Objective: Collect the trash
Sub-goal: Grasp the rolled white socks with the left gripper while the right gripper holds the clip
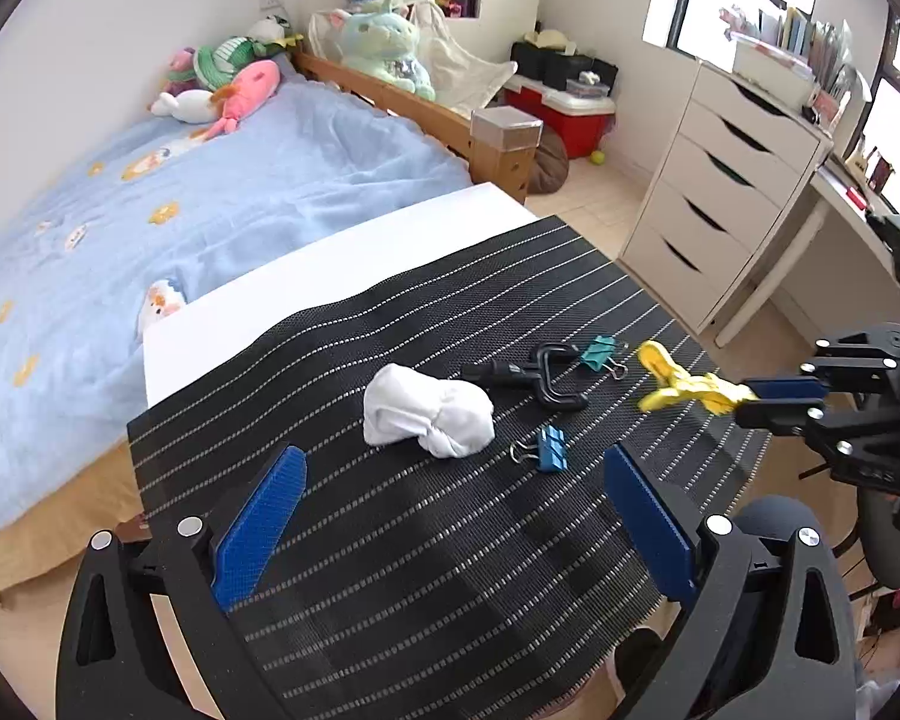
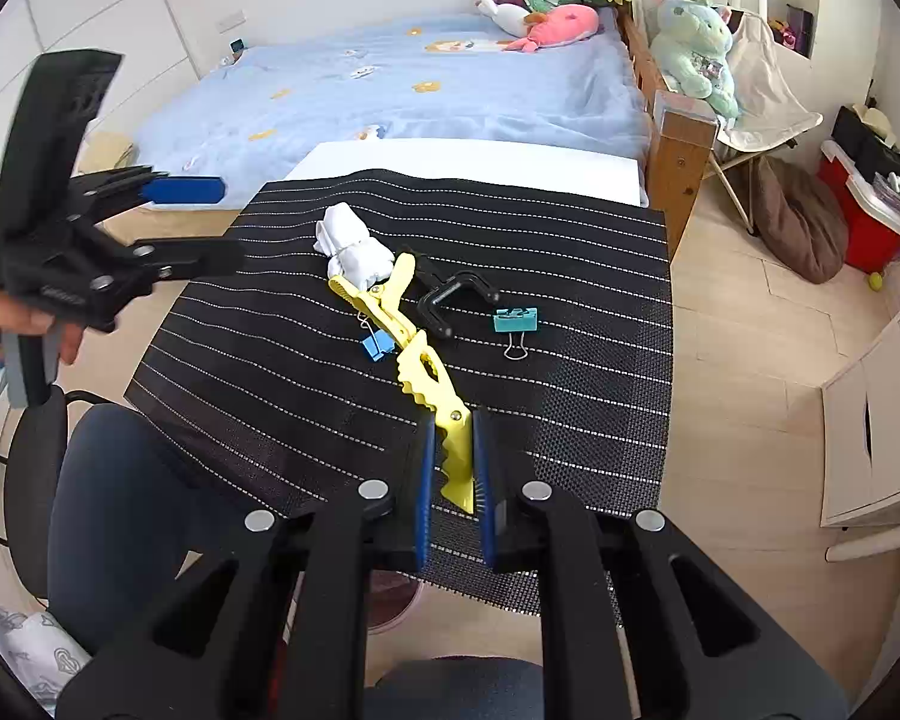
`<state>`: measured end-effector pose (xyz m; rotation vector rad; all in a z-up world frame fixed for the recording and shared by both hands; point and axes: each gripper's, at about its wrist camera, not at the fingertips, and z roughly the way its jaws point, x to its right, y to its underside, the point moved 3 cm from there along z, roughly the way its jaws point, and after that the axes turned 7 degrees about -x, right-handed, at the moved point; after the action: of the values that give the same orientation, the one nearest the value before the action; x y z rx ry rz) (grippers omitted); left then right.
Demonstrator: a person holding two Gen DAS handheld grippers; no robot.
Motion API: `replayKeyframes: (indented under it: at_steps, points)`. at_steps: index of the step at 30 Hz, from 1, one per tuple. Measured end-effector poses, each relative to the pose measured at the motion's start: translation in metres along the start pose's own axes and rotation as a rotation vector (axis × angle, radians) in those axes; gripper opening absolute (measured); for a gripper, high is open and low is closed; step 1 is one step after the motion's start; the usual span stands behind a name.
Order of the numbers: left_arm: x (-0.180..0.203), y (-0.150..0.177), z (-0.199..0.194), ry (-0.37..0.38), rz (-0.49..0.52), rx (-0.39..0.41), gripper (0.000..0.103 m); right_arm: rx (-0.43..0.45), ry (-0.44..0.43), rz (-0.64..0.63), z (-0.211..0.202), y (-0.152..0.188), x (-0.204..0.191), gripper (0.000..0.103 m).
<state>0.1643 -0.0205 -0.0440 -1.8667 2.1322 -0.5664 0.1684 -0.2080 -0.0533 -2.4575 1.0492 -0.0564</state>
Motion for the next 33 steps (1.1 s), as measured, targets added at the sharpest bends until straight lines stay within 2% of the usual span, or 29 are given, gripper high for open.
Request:
replayKeyframes:
  at_steps: [5, 14, 20, 21, 22, 25, 26, 27, 31, 33]
  points:
    - [-0.008, -0.018, 0.033, -0.008, 0.004, -0.088, 0.095, -0.004, 0.004, 0.010, 0.001, 0.001, 0.005, 0.012]
    - [-0.017, -0.028, 0.081, -0.048, -0.009, -0.204, 0.095, -0.016, 0.013, 0.033, 0.004, 0.006, 0.014, 0.012]
    - [-0.018, -0.026, 0.095, -0.050, -0.022, -0.207, 0.095, -0.020, 0.016, 0.047, 0.006, 0.008, 0.020, 0.012]
    - [-0.019, -0.027, 0.096, -0.053, -0.024, -0.206, 0.093, -0.021, 0.017, 0.048, 0.007, 0.008, 0.020, 0.012]
    - [-0.020, -0.026, 0.097, -0.057, -0.028, -0.206, 0.083, -0.022, 0.017, 0.047, 0.007, 0.008, 0.021, 0.012]
    - [-0.021, -0.025, 0.096, -0.082, -0.025, -0.201, 0.065, -0.022, 0.017, 0.046, 0.008, 0.008, 0.020, 0.012]
    - [-0.022, -0.025, 0.095, -0.088, -0.025, -0.199, 0.062, -0.021, 0.016, 0.046, 0.008, 0.008, 0.020, 0.012]
    - [-0.023, -0.025, 0.093, -0.093, -0.025, -0.193, 0.054, -0.021, 0.015, 0.045, 0.008, 0.008, 0.019, 0.012]
    - [-0.026, -0.024, 0.088, -0.102, -0.027, -0.180, 0.045, -0.021, 0.011, 0.037, 0.010, 0.006, 0.016, 0.012]
    - [-0.027, -0.021, 0.083, -0.108, -0.029, -0.168, 0.044, -0.020, 0.009, 0.030, 0.011, 0.005, 0.013, 0.012]
